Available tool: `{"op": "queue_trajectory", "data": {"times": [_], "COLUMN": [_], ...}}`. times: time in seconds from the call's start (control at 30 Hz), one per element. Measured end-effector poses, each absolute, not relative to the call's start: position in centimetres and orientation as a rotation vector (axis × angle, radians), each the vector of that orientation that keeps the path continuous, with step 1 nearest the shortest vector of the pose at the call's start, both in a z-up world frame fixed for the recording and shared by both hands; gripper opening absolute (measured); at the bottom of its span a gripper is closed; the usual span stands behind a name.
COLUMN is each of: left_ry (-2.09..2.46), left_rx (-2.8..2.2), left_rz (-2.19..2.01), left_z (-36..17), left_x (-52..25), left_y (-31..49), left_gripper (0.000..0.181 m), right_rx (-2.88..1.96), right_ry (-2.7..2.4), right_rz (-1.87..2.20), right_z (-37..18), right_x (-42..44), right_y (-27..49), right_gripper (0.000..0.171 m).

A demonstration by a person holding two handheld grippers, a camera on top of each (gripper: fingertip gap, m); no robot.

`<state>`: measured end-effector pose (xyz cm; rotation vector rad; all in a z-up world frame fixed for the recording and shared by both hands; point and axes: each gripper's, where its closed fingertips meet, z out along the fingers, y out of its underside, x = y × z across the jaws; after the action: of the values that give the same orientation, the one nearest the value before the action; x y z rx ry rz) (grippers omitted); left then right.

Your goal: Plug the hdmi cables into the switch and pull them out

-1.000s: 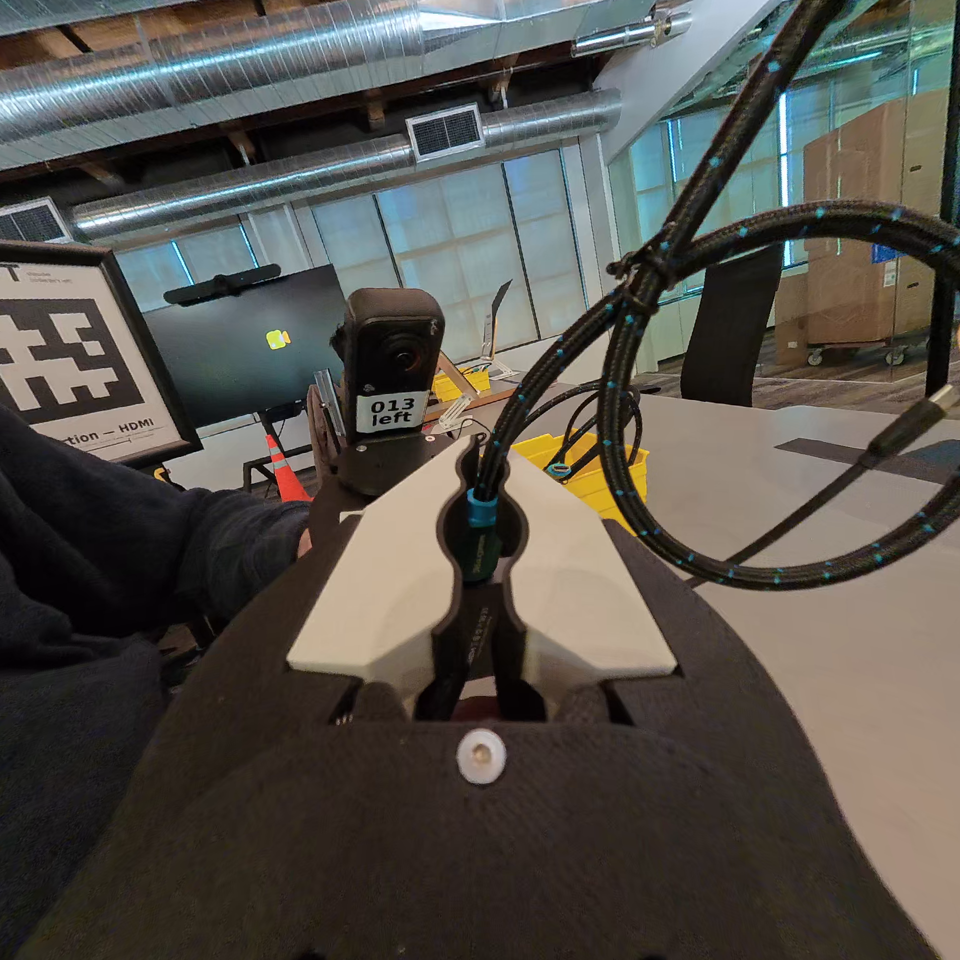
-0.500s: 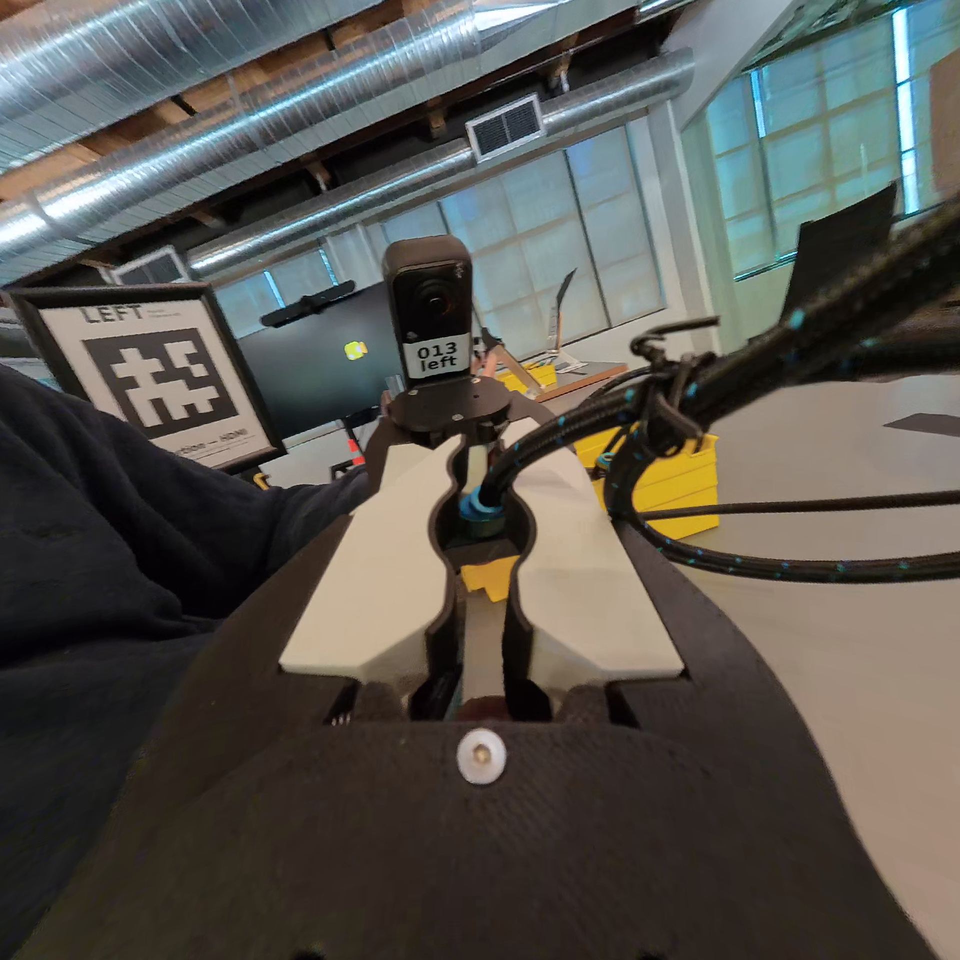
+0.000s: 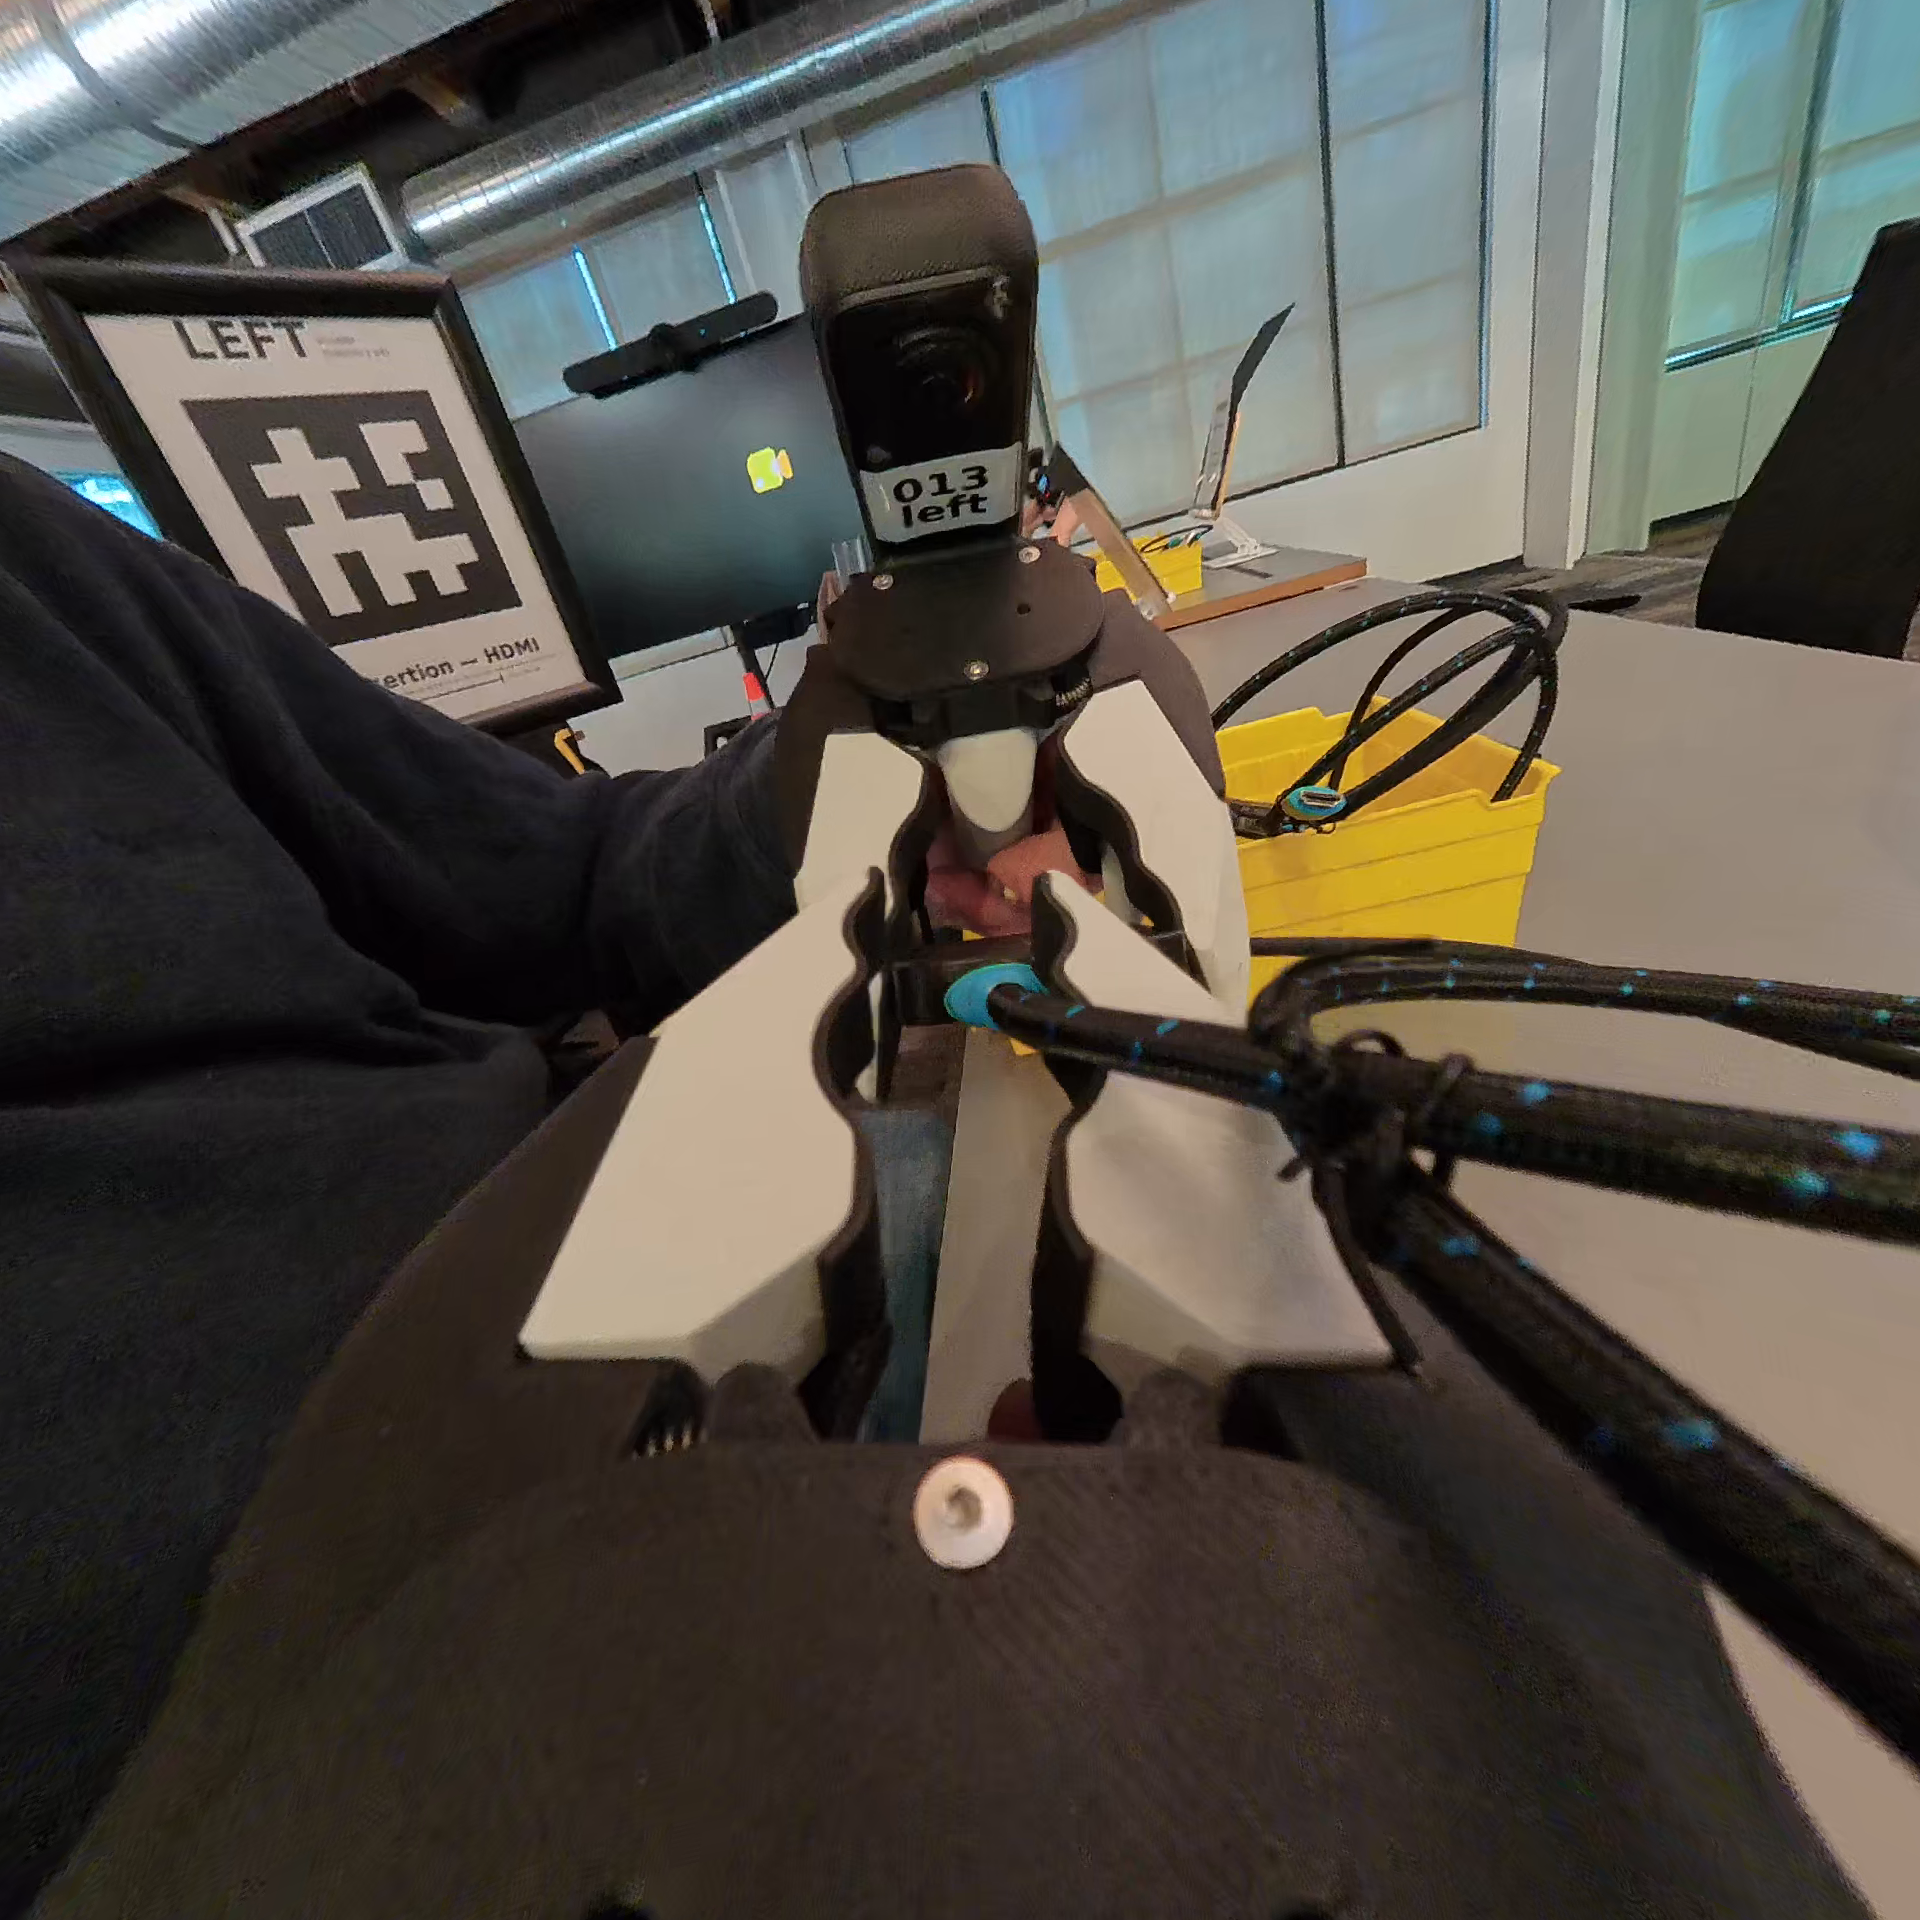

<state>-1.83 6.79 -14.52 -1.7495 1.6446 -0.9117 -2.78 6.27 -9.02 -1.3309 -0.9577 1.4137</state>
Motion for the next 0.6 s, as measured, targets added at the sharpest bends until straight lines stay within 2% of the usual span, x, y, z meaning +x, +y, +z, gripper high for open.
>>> {"op": "queue_trajectory", "data": {"times": [0.07, 0.27, 0.33, 0.43, 0.53, 0.6], "left_ry": [1.645, 1.616, 1.594, 1.57, 1.585, 1.608], "left_rx": [-1.749, -1.737, -1.726, -1.715, -1.719, -1.732], "left_rz": [-0.922, -0.969, -0.977, -0.984, -0.992, -0.979], "left_z": [-14.5, -13.7, -13.3, -12.8, -12.9, -13.2], "left_x": [-1.8, -1.6, -1.7, -1.8, -2.0, -2.1], "left_y": [6.7, 6.6, 6.9, 7.2, 7.0, 6.9], "left_gripper": [0.073, 0.073, 0.073, 0.073, 0.073, 0.073], "right_rx": [-1.333, -1.302, -1.354, -1.37, -1.4, -1.373], "right_ry": [-0.977, -0.884, -0.793, -0.743, -0.844, -0.887], "right_rz": [1.425, 1.437, 1.49, 1.509, 1.406, 1.422], "right_z": [-8.9, -8.0, -8.5, -8.7, -9.5, -9.5], "right_x": [-2.8, -2.6, -2.6, -2.5, -2.9, -2.9], "right_y": [5.9, 6.6, 7.6, 8.1, 7.8, 7.1], "right_gripper": [0.032, 0.027, 0.042, 0.049, 0.045, 0.032]}}
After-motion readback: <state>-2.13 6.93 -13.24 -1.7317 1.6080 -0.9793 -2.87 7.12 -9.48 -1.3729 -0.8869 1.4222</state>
